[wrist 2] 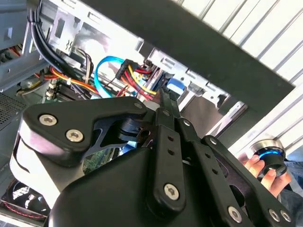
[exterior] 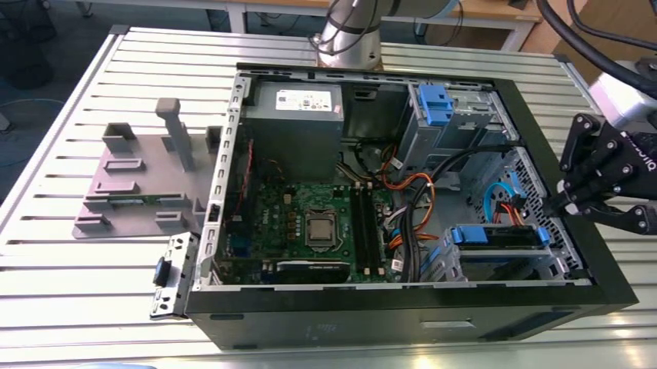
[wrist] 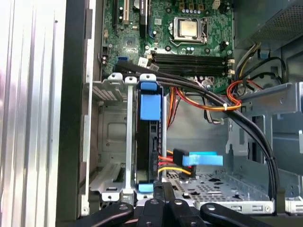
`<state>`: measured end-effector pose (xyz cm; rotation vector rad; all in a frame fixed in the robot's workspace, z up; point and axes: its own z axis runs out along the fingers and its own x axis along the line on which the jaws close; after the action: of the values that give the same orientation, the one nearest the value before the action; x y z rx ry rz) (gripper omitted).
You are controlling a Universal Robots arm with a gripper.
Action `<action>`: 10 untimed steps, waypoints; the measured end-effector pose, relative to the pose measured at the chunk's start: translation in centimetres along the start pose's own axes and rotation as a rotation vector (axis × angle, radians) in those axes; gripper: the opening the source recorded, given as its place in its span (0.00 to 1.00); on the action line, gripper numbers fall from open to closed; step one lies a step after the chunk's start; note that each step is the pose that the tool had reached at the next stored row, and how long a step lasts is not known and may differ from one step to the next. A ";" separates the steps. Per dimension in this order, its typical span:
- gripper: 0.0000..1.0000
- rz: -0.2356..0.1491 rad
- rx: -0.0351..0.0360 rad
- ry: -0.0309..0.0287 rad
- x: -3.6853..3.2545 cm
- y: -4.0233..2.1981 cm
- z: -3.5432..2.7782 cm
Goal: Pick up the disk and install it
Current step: 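Insert the first disk wire, then insert the second disk wire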
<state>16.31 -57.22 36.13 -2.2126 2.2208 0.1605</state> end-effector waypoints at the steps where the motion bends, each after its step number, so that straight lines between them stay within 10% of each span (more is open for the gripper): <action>1: 0.11 0.000 0.0016 0.0002 0.00 0.16 -0.02; 10: 0.11 -0.001 0.0078 0.0001 -0.02 0.59 -0.30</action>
<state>15.75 -57.22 36.47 -2.2093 2.2169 0.1515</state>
